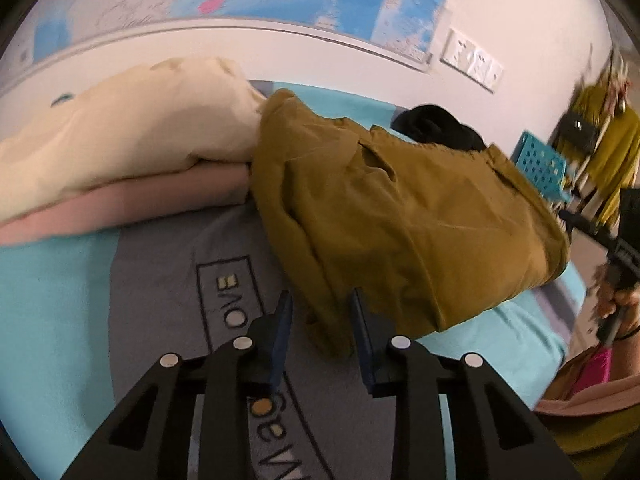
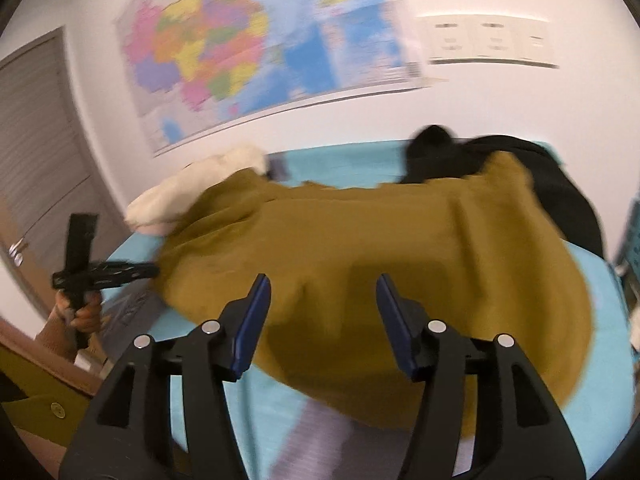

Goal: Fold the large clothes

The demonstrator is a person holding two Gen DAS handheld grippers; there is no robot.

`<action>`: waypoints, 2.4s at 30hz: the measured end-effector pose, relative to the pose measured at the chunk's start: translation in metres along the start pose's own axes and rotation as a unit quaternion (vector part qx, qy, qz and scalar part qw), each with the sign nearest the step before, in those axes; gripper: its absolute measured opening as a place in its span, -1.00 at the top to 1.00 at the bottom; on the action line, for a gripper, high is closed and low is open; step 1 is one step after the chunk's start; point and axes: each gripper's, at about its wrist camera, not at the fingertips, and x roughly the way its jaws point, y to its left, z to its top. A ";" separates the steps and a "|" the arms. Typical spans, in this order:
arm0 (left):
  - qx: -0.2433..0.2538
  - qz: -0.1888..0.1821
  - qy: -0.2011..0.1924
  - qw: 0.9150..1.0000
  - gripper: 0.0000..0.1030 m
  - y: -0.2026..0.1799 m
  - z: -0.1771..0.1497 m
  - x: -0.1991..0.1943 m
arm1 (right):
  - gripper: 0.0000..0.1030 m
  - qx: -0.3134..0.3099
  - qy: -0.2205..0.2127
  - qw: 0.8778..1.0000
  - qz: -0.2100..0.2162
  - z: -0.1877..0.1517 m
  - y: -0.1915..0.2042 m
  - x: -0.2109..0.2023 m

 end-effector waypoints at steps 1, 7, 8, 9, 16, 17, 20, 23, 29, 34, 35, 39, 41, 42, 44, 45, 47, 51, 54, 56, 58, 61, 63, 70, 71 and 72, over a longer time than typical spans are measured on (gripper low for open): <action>0.001 0.000 0.003 1.000 0.48 0.000 0.000 0.003 | -0.06 -0.003 0.004 1.000 0.010 0.000 0.006 0.006; -0.044 -0.044 -0.003 0.998 0.57 0.019 -0.005 -0.004 | -0.06 -0.072 0.054 0.993 0.080 -0.003 0.068 0.058; -0.044 -0.048 -0.003 0.998 0.63 0.020 -0.007 -0.005 | -0.06 -0.089 0.062 0.990 0.090 -0.004 0.082 0.067; -0.041 -0.051 -0.003 0.998 0.74 0.020 -0.008 -0.005 | -0.06 -0.107 0.066 0.987 0.097 -0.005 0.094 0.076; -0.040 -0.068 -0.004 0.997 0.92 0.020 -0.007 -0.004 | -0.01 -0.209 0.095 0.965 0.126 -0.009 0.165 0.131; -0.047 -0.070 -0.004 0.996 0.93 0.024 -0.008 -0.005 | 0.00 -0.223 0.099 0.962 0.123 -0.010 0.174 0.139; -0.049 -0.054 0.004 0.997 0.93 0.028 -0.011 -0.005 | 0.27 -0.254 0.109 0.956 0.094 -0.015 0.186 0.159; -0.044 -0.051 0.013 0.998 0.88 0.024 -0.013 -0.004 | 0.78 -0.251 0.111 0.957 0.090 -0.015 0.183 0.167; -0.026 -0.032 0.006 0.999 0.46 0.015 -0.012 -0.004 | 0.90 -0.204 0.109 0.966 0.114 -0.009 0.164 0.154; -0.036 -0.049 -0.012 0.998 0.33 0.020 -0.012 -0.012 | 0.91 -0.181 0.107 0.970 0.124 -0.009 0.158 0.152; -0.037 -0.051 -0.014 0.998 0.33 0.020 -0.013 -0.014 | 0.91 -0.181 0.107 0.970 0.124 -0.010 0.158 0.152; -0.039 -0.060 -0.010 0.997 0.34 0.020 -0.012 -0.011 | 0.91 -0.180 0.107 0.970 0.124 -0.012 0.160 0.151; -0.043 -0.072 -0.009 0.996 0.33 0.022 -0.012 -0.010 | 0.91 -0.177 0.108 0.970 0.125 -0.012 0.159 0.151; -0.049 -0.080 -0.010 0.996 0.33 0.024 -0.012 -0.010 | 0.91 -0.176 0.108 0.970 0.126 -0.012 0.159 0.151; -0.067 -0.103 -0.012 0.992 0.33 0.031 -0.014 -0.011 | 0.91 -0.177 0.108 0.970 0.126 -0.012 0.160 0.151; -0.074 -0.109 -0.013 0.991 0.33 0.034 -0.015 -0.012 | 0.91 -0.177 0.108 0.970 0.126 -0.012 0.160 0.151; -0.074 -0.108 -0.015 0.991 0.32 0.033 -0.016 -0.014 | 0.91 -0.173 0.109 0.970 0.129 -0.012 0.159 0.151; -0.071 -0.126 -0.027 0.989 0.02 0.029 -0.014 -0.019 | 0.91 -0.169 0.109 0.971 0.133 -0.011 0.158 0.152; -0.058 -0.097 -0.022 0.993 0.23 0.021 -0.011 -0.015 | 0.91 -0.169 0.109 0.971 0.132 -0.011 0.158 0.152; -0.061 -0.107 -0.003 0.992 0.49 0.020 -0.010 -0.006 | 0.91 -0.168 0.109 0.971 0.134 -0.012 0.158 0.152; -0.068 -0.127 -0.003 0.990 0.66 0.023 -0.011 -0.003 | 0.91 -0.167 0.107 0.971 0.133 -0.012 0.158 0.152; -0.077 -0.149 -0.002 0.986 0.89 0.024 -0.010 -0.001 | 0.92 -0.153 0.109 0.972 0.139 -0.012 0.155 0.152; -0.072 -0.151 -0.001 0.986 0.90 0.024 -0.011 -0.002 | 0.93 -0.144 0.110 0.973 0.144 -0.011 0.154 0.152; -0.081 -0.177 0.004 0.981 0.93 0.031 -0.012 0.000 | 0.93 -0.136 0.111 0.973 0.148 -0.012 0.154 0.152; -0.077 -0.172 0.003 0.982 0.93 0.030 -0.012 -0.001 | 0.93 -0.136 0.111 0.973 0.148 -0.011 0.154 0.152; -0.073 -0.166 0.006 0.983 0.93 0.028 -0.011 -0.001 | 0.93 -0.136 0.111 0.973 0.150 -0.011 0.154 0.152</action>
